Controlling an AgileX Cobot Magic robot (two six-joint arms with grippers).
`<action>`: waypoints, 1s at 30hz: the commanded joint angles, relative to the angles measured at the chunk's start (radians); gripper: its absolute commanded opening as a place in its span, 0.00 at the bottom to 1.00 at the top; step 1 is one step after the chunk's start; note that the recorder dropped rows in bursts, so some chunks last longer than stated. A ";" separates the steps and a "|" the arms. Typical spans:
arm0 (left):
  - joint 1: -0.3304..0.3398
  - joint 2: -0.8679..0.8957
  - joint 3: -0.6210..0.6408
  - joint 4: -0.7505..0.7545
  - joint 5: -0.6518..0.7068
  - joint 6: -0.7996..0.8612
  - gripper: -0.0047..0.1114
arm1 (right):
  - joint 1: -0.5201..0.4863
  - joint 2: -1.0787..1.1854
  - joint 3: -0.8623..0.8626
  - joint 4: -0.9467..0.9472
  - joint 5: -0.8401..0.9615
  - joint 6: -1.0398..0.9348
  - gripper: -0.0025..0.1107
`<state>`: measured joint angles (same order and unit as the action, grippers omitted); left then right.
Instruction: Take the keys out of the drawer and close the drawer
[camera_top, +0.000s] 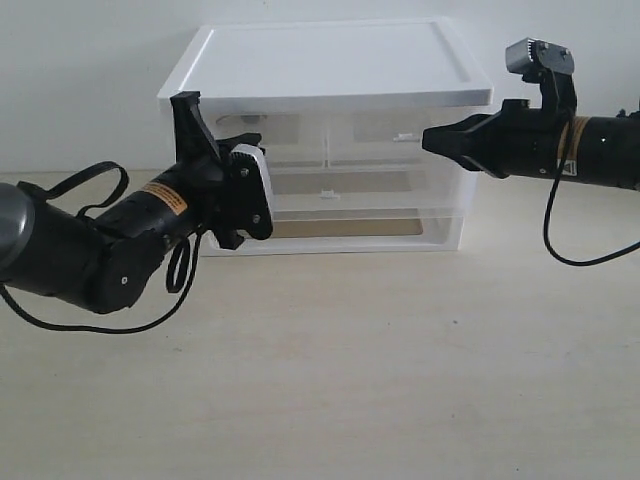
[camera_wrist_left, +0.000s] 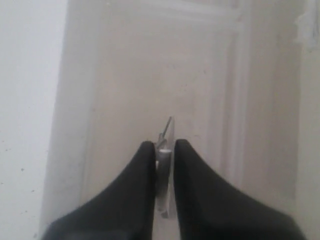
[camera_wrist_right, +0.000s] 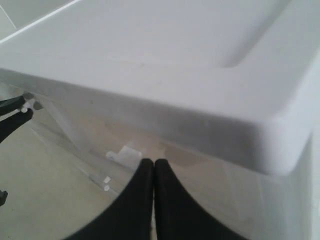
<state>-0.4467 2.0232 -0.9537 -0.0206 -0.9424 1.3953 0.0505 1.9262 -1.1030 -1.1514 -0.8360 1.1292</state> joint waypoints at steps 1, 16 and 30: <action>0.024 0.012 -0.018 -0.256 -0.010 0.074 0.08 | -0.007 0.001 -0.016 0.056 0.040 -0.002 0.02; -0.008 -0.081 0.154 -0.242 -0.053 0.115 0.08 | -0.007 0.001 -0.016 0.064 0.055 -0.003 0.02; 0.086 -0.149 0.149 -0.029 0.063 -1.108 0.34 | -0.007 0.001 -0.016 0.055 0.055 -0.003 0.02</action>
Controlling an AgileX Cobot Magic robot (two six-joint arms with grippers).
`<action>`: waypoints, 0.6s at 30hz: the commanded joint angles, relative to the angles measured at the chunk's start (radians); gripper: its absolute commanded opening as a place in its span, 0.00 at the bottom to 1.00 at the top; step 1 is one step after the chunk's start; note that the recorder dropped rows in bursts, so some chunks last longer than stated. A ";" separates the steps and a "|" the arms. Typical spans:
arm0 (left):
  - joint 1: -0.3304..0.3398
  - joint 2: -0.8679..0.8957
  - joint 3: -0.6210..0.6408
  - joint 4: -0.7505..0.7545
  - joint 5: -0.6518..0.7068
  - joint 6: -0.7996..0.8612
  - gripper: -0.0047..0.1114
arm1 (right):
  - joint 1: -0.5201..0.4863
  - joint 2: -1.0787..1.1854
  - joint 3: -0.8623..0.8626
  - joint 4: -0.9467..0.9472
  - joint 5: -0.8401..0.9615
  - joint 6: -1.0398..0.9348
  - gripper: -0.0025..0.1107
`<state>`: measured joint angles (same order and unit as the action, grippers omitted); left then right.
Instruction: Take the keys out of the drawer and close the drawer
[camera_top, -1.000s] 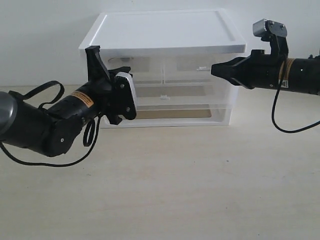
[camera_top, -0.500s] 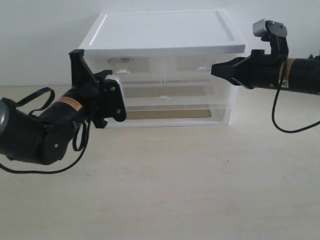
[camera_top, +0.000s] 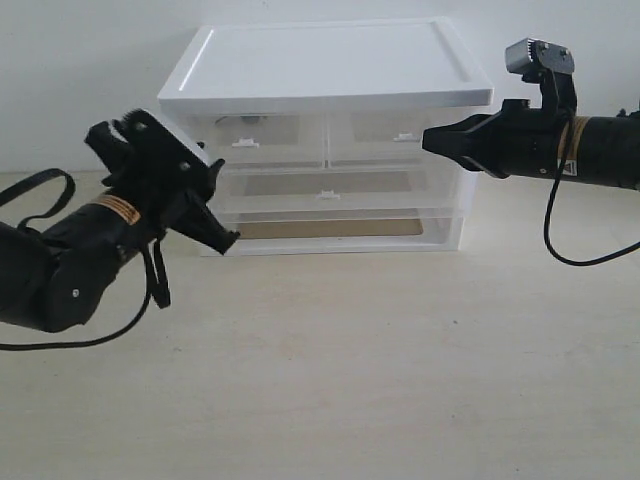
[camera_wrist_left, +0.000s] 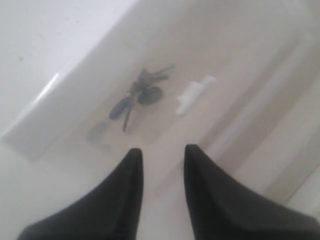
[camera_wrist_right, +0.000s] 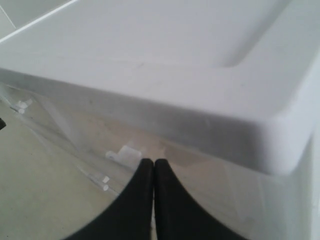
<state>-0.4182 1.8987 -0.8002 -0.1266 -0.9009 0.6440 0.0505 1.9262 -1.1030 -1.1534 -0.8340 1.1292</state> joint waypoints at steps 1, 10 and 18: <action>0.079 -0.032 -0.004 0.154 0.039 -0.446 0.36 | -0.007 0.001 -0.016 0.057 0.053 -0.003 0.02; 0.296 -0.036 -0.070 1.129 0.004 -1.365 0.38 | -0.007 0.001 -0.016 0.057 0.053 -0.003 0.02; 0.385 -0.004 -0.152 1.220 -0.099 -1.407 0.38 | -0.007 0.001 -0.016 0.057 0.053 -0.002 0.02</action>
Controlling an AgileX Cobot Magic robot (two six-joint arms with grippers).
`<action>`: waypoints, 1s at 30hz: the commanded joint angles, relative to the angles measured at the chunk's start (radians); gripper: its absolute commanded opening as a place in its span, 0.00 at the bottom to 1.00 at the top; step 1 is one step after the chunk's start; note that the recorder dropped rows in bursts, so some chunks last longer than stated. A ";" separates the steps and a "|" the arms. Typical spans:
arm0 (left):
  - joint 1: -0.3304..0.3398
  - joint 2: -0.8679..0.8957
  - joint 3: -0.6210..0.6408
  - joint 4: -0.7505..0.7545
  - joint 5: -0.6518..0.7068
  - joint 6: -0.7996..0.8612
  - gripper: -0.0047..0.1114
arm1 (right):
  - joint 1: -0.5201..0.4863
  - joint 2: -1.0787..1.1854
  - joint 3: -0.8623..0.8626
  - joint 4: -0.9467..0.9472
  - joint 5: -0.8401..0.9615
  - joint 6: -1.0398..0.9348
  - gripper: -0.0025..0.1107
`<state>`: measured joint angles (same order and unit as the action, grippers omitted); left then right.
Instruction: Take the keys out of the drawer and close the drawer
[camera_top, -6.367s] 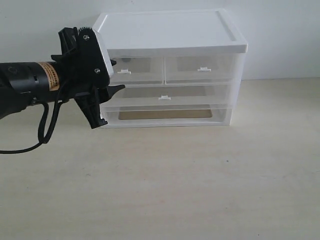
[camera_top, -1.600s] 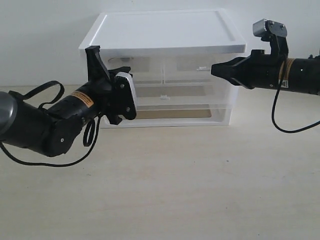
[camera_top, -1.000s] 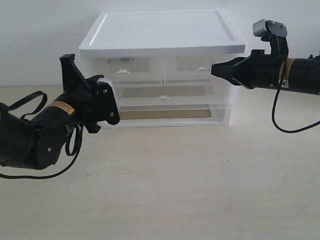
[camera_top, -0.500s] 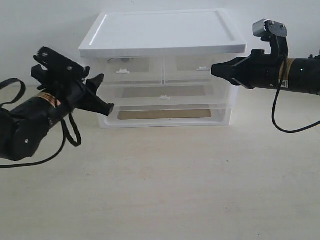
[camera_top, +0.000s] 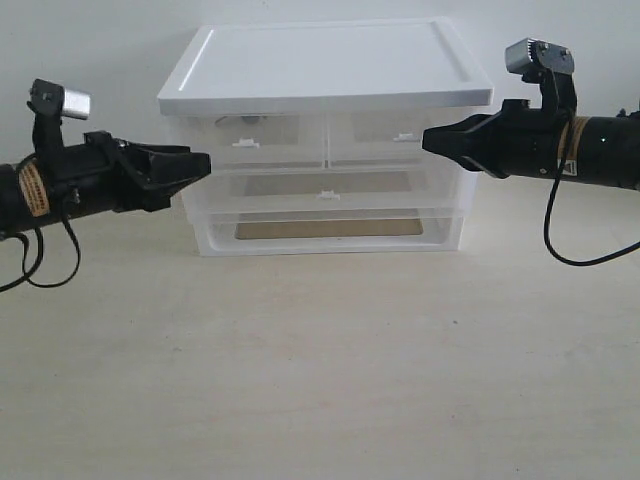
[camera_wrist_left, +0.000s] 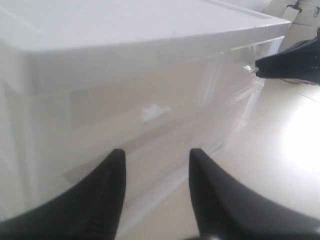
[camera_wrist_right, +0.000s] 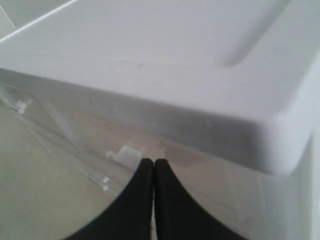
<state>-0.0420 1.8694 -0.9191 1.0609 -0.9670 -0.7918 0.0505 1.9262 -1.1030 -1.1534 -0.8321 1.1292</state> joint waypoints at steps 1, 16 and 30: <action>-0.001 0.037 -0.039 0.034 -0.033 0.047 0.38 | -0.007 0.001 -0.016 0.057 0.051 -0.002 0.02; -0.009 0.204 -0.319 -0.007 0.055 -0.926 0.38 | -0.007 0.002 -0.016 0.057 0.077 -0.002 0.02; -0.050 0.204 -0.326 -0.070 0.154 -0.941 0.33 | -0.007 0.002 -0.016 0.057 0.081 -0.002 0.02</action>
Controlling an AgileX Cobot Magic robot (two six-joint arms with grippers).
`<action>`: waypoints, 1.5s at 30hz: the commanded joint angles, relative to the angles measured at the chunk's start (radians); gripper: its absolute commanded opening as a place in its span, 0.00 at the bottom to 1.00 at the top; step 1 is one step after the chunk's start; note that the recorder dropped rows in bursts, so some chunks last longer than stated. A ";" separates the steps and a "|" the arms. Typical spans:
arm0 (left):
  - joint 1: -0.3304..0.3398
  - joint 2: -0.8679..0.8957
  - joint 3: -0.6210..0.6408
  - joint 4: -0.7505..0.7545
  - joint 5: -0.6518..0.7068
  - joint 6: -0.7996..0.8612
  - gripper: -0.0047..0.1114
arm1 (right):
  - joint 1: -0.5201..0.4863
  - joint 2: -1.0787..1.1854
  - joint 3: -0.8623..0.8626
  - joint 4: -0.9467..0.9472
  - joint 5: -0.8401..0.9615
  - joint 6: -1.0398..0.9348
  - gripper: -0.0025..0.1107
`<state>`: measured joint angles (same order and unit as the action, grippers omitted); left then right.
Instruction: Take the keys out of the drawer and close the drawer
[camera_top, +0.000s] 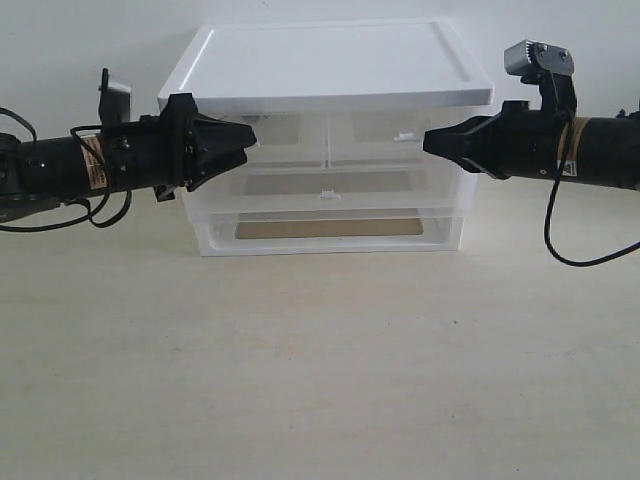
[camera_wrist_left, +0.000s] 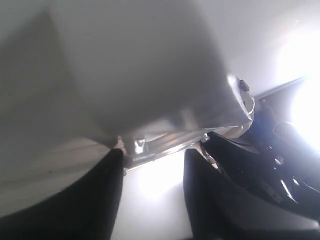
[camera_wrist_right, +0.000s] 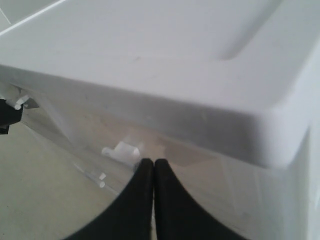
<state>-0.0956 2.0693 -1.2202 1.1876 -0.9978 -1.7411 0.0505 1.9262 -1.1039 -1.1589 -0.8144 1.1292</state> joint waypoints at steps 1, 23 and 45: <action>0.004 0.004 -0.024 -0.197 0.186 0.015 0.29 | -0.007 0.002 -0.015 0.063 0.063 -0.002 0.02; 0.004 -0.007 0.113 -0.126 -0.072 0.072 0.08 | 0.020 0.002 -0.015 0.077 0.097 -0.018 0.02; 0.004 -0.167 0.527 -0.186 -0.223 0.312 0.08 | 0.020 0.002 -0.015 0.088 0.100 -0.020 0.02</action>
<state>-0.0952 1.9225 -0.7336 1.0057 -1.2124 -1.4684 0.0796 1.9262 -1.1039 -1.1442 -0.7700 1.1111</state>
